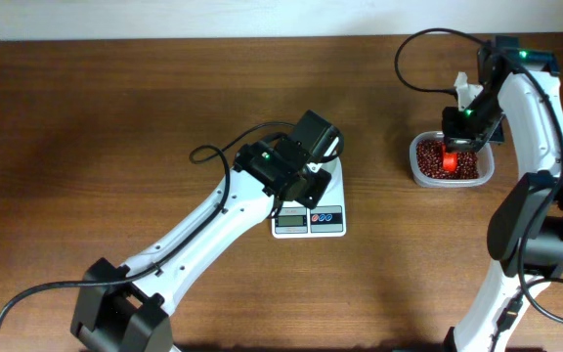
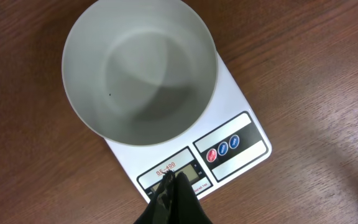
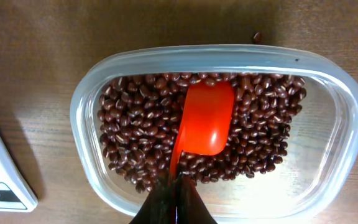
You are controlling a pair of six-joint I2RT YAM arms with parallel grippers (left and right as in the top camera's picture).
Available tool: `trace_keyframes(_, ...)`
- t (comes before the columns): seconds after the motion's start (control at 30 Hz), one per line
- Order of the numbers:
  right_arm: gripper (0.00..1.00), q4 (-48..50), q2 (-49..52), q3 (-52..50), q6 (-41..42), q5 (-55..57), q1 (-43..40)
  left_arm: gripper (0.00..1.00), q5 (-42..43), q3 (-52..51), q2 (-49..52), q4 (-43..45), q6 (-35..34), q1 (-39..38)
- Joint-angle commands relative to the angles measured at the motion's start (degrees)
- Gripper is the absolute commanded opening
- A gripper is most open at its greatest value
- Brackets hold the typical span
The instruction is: Scoop item into bowl and weigh 50g on scale
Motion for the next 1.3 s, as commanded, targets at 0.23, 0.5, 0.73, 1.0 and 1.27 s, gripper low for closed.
trace_keyframes(0.23,0.37,2.2,2.0,-2.3,1.0,1.6,0.3,0.0,-0.9,-0.5,0.6,0.2,0.9,-0.1)
trace_keyframes(0.5,0.7,-4.4,1.9,10.4,1.0,1.6,0.3,0.0,-0.9,-0.5,0.6,0.6,0.9,-0.1)
trace_keyframes(0.73,0.71,-7.6,1.9,15.9,2.3,0.7,0.3,0.01,-0.9,-0.5,0.6,1.0,0.9,-0.1)
trace_keyframes(1.0,0.67,-3.3,1.9,8.0,5.1,0.1,1.5,0.01,-0.9,-0.5,0.6,1.3,0.9,-0.1)
trace_keyframes(1.27,0.26,3.1,1.9,1.7,6.8,6.4,2.5,0.01,-0.9,-0.5,0.6,1.3,0.9,-0.1)
